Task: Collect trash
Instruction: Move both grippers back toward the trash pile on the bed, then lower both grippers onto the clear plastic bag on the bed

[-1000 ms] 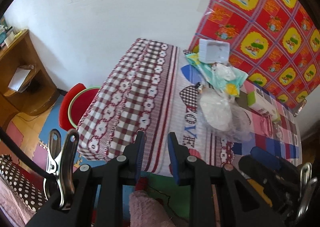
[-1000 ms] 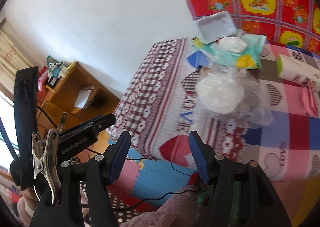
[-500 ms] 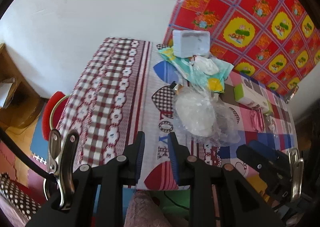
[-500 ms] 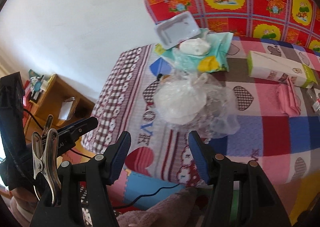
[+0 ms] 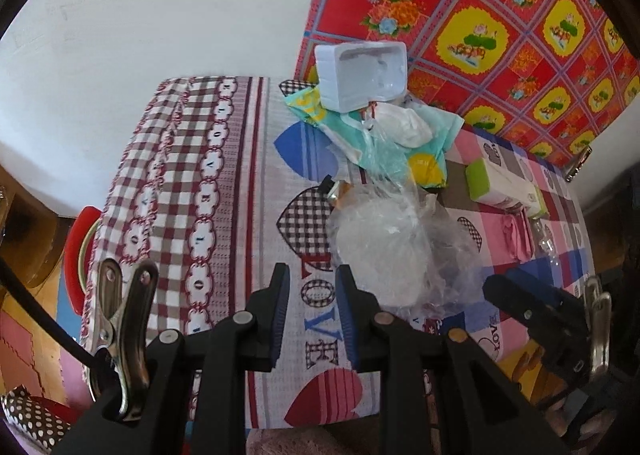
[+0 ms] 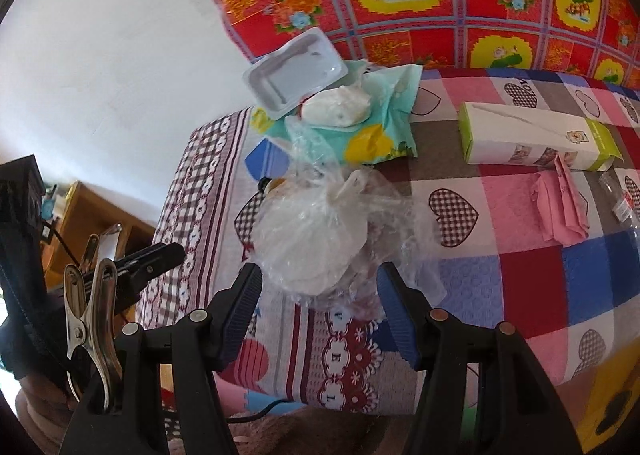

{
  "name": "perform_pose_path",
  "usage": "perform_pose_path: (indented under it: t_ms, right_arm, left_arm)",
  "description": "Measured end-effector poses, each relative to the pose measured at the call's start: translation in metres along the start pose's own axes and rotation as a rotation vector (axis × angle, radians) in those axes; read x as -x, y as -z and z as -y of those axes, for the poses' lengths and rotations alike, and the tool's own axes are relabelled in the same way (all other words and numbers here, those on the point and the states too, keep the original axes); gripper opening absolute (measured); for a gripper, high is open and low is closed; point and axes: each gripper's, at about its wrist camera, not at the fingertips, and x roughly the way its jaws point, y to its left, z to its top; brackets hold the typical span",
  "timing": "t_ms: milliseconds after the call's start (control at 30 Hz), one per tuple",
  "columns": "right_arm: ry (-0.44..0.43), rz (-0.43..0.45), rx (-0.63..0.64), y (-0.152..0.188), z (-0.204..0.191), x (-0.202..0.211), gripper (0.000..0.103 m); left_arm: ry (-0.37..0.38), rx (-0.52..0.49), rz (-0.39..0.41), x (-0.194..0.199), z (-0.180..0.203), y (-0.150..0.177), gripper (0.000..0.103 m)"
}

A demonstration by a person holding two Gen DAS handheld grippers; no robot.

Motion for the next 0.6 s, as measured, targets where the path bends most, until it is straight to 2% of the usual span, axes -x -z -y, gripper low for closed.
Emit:
perform_pose_path:
  t_ms: [100,200,333,400,600]
  right_arm:
    - [0.013,-0.008,-0.015,-0.005,0.006,-0.004,0.061]
    - [0.028,-0.016,-0.021,-0.009,0.014,-0.006,0.061]
    - [0.042,-0.025,-0.012,-0.014,0.027,-0.008,0.061]
    - [0.047,-0.036,-0.016,-0.019,0.034,-0.011,0.061]
    - [0.028,-0.085,-0.022,-0.029,0.047,-0.026,0.061]
  left_arm:
    - [0.01,-0.014,-0.015,-0.008,0.005,-0.004,0.025]
    - [0.013,-0.016,-0.029,-0.018,0.011,-0.008,0.034]
    - [0.012,-0.019,-0.05,-0.032,0.019,-0.013,0.035]
    - [0.014,-0.01,-0.06,-0.037,0.023,-0.016,0.041]
    - [0.003,0.0,-0.069,-0.05,0.029,-0.024,0.05]
